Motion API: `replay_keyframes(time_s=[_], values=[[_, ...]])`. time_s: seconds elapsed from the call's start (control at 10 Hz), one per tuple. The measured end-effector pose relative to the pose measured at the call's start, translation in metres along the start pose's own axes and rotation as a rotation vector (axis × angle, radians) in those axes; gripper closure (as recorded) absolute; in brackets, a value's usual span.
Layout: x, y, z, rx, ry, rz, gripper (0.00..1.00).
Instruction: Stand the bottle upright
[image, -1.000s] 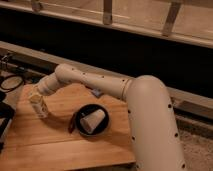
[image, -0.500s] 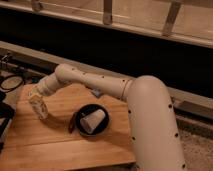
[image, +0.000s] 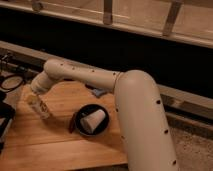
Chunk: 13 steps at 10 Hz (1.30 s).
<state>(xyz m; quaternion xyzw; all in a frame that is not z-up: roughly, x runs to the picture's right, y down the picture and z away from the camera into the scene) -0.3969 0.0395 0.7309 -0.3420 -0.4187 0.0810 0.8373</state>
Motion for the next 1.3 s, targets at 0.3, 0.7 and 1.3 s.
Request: replay_keyframes(time_s=[0.3,0.7,1.3], values=[[0.007,-0.003,-0.003,0.009,-0.015,0.023,0.51],[0.020,-0.007,-0.013,0.024,-0.088,0.052,0.20],[0.018,-0.004,-0.009,0.018,-0.090,0.046,0.20]])
